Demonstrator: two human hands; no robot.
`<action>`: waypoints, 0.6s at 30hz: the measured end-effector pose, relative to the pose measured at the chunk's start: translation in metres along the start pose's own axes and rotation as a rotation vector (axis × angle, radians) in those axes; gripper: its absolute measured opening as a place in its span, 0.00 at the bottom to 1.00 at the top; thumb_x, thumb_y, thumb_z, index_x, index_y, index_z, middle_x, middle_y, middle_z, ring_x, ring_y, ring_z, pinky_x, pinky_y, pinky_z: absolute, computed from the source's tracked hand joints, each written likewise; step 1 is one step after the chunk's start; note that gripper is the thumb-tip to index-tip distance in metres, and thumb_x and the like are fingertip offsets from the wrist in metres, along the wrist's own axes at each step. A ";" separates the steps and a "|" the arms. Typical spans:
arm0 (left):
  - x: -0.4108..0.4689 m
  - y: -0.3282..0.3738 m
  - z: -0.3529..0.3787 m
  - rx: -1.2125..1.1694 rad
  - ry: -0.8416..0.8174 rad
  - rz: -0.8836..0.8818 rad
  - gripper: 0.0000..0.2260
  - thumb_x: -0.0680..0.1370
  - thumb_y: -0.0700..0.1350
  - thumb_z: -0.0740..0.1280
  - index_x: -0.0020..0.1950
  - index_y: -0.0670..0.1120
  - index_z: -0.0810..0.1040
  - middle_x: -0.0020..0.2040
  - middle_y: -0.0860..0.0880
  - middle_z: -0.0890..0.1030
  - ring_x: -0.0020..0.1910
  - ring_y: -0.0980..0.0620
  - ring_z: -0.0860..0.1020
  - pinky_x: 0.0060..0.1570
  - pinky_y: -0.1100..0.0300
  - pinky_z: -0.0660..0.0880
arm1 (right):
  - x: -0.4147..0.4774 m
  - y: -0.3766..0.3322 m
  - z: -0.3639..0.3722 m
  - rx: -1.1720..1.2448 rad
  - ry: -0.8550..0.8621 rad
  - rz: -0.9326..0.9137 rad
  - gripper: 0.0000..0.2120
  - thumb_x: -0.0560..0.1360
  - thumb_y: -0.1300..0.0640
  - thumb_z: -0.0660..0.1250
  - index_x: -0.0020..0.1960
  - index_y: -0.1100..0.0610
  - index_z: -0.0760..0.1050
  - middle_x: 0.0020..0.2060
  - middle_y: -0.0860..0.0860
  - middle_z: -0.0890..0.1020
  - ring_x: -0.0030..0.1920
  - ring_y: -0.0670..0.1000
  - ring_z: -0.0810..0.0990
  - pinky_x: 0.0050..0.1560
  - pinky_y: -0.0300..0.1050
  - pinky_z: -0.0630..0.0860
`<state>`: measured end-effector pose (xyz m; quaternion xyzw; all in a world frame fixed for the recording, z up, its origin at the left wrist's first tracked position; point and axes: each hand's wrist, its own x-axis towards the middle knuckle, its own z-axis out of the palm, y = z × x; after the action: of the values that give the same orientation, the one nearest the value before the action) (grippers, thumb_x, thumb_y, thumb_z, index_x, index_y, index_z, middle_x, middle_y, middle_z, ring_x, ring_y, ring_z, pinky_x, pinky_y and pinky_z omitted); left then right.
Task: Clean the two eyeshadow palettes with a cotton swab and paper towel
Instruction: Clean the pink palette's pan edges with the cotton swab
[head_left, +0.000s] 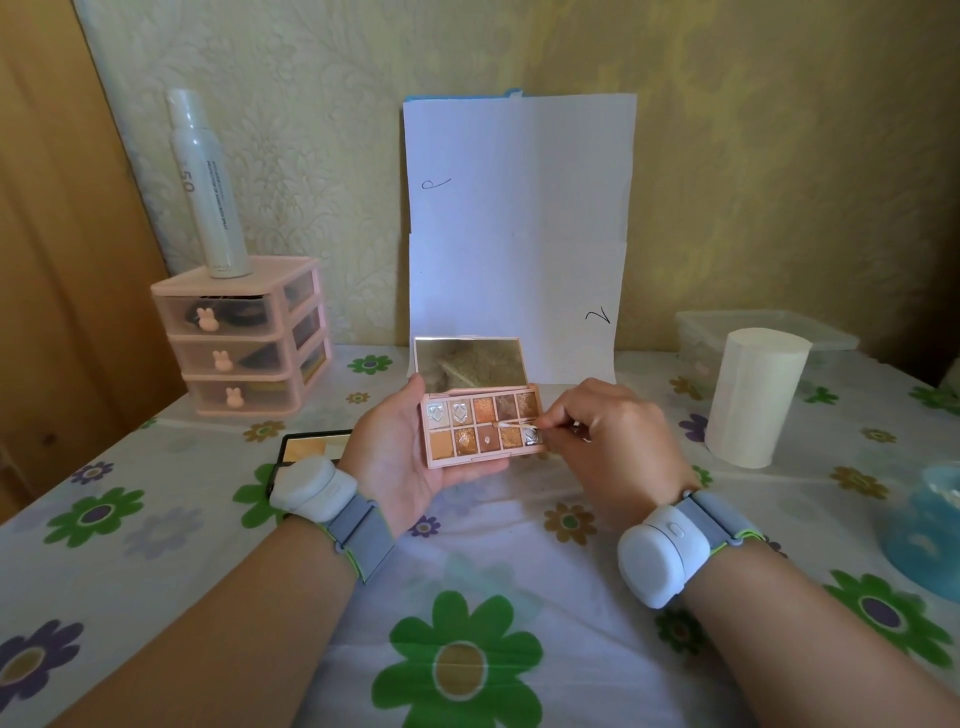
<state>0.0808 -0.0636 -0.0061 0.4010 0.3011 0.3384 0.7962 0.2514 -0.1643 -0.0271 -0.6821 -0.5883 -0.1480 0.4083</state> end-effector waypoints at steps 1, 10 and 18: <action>0.001 0.000 0.000 -0.011 0.006 0.003 0.26 0.86 0.57 0.52 0.65 0.37 0.77 0.56 0.36 0.85 0.51 0.32 0.85 0.46 0.35 0.82 | 0.000 0.000 0.000 0.007 -0.019 -0.010 0.07 0.70 0.61 0.75 0.39 0.49 0.83 0.37 0.43 0.80 0.40 0.46 0.75 0.40 0.30 0.66; 0.005 -0.001 -0.002 -0.028 0.004 0.026 0.25 0.86 0.58 0.53 0.60 0.39 0.79 0.53 0.36 0.86 0.46 0.34 0.86 0.46 0.36 0.81 | 0.000 0.000 0.002 0.021 -0.007 -0.011 0.06 0.71 0.59 0.75 0.40 0.48 0.83 0.37 0.42 0.79 0.40 0.45 0.75 0.41 0.29 0.65; 0.008 0.000 -0.005 -0.042 0.002 0.061 0.24 0.86 0.57 0.53 0.63 0.41 0.80 0.57 0.38 0.86 0.52 0.34 0.85 0.47 0.34 0.82 | 0.000 0.002 0.001 0.018 -0.033 -0.030 0.08 0.70 0.61 0.76 0.39 0.48 0.83 0.36 0.42 0.80 0.39 0.42 0.74 0.41 0.25 0.65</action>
<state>0.0819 -0.0555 -0.0104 0.3930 0.2825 0.3693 0.7933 0.2530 -0.1634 -0.0286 -0.6718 -0.6065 -0.1376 0.4024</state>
